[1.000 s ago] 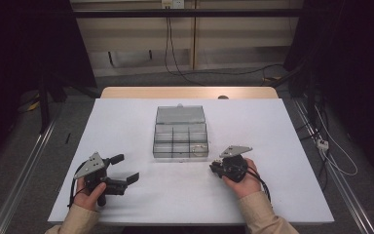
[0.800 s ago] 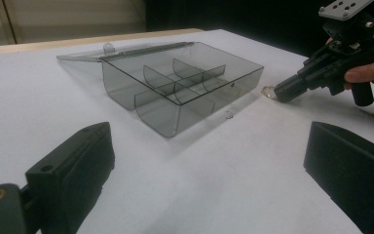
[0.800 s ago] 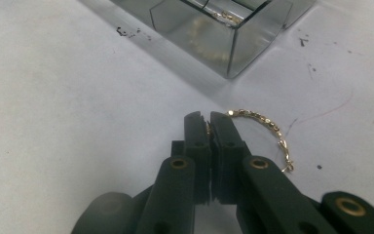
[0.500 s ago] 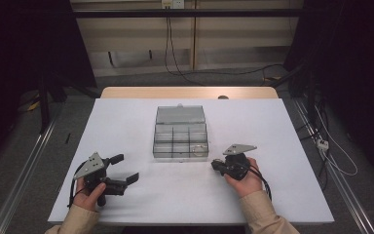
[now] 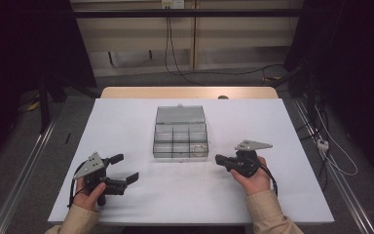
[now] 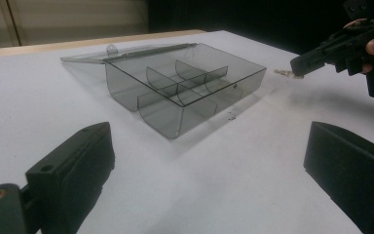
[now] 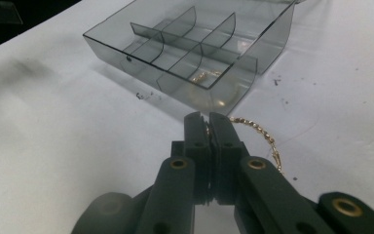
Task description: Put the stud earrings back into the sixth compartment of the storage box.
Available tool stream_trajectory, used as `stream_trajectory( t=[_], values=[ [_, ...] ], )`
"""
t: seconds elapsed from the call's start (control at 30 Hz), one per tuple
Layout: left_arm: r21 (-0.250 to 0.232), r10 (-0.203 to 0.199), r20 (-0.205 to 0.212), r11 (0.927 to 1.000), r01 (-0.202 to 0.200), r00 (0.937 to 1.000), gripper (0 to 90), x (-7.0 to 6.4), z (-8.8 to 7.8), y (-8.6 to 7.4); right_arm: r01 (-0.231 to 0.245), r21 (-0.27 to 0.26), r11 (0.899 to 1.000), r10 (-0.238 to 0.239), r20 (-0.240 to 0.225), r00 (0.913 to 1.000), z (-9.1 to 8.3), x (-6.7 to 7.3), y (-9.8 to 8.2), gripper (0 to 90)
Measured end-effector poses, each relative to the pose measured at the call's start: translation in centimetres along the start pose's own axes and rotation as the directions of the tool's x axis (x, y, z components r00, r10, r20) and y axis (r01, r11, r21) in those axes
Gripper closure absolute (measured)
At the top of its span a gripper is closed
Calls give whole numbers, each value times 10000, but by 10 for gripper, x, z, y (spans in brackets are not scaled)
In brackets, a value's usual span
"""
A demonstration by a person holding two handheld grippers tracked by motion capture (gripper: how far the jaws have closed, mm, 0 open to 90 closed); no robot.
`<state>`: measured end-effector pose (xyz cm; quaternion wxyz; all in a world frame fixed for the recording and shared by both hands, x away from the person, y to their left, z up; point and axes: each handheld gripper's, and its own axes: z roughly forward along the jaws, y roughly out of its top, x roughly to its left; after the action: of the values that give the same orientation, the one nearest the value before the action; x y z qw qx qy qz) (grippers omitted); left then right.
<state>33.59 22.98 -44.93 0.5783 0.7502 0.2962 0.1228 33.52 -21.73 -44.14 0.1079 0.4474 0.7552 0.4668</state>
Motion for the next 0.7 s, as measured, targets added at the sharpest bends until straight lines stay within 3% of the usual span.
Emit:
stream_trajectory(
  t=[0.7],
  values=[
    [-49,-63,-59,10000,63,10000,41,1,-1,0,66,-380,9993,-71,-129,9999,-9,5,22,886]
  ],
)
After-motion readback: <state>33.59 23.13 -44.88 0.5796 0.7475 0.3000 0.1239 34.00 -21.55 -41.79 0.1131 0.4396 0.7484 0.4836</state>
